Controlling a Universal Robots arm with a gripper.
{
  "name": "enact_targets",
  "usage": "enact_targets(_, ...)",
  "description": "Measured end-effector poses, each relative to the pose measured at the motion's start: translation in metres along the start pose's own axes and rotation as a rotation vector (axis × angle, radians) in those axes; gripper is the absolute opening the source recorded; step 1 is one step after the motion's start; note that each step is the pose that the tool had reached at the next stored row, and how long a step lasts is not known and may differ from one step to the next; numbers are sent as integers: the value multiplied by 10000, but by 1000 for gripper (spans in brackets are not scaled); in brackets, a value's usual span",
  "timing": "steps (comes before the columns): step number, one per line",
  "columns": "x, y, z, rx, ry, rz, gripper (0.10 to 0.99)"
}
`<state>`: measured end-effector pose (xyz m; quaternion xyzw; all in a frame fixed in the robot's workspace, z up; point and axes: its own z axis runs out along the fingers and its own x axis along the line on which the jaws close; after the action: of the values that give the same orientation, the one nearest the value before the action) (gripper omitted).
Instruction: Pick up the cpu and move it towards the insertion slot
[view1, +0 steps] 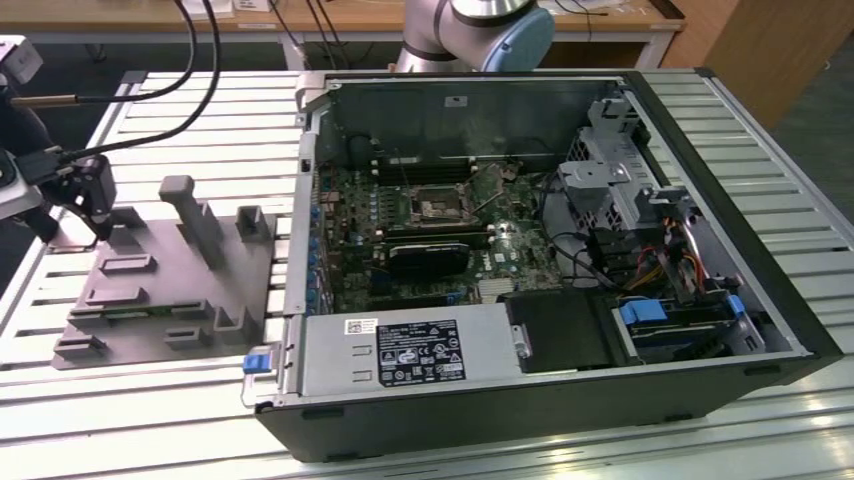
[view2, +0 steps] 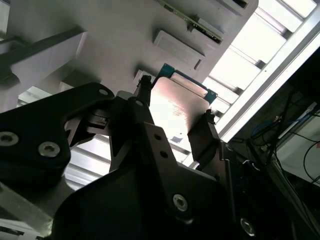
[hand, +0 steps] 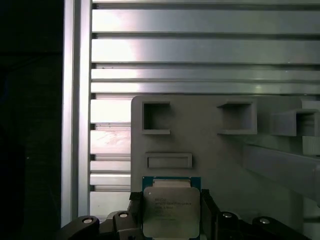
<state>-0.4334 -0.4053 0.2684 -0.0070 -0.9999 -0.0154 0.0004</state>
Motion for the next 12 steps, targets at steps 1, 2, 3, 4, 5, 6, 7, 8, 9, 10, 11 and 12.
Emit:
enact_targets(1, 0, 1, -10, 0, -1, -1, 545)
enact_targets(2, 0, 1, -21, 0, -1, 0, 545)
enact_targets(3, 0, 2, -32, 0, -1, 0, 545)
enact_targets(4, 0, 2, -42, -1, -1, 0, 545)
enact_targets(5, 0, 2, -52, -1, -1, 0, 545)
enact_targets(6, 0, 3, -63, -1, -1, 0, 545)
enact_targets(7, 0, 4, -75, 0, 0, 0, 545)
enact_targets(8, 0, 4, -85, 0, 0, 0, 545)
enact_targets(9, 0, 5, -95, 0, -1, 0, 545)
enact_targets(10, 0, 5, -106, 0, 0, 0, 545)
enact_targets(11, 0, 6, -116, -1, -1, 0, 545)
enact_targets(12, 0, 6, -126, 0, -1, 0, 545)
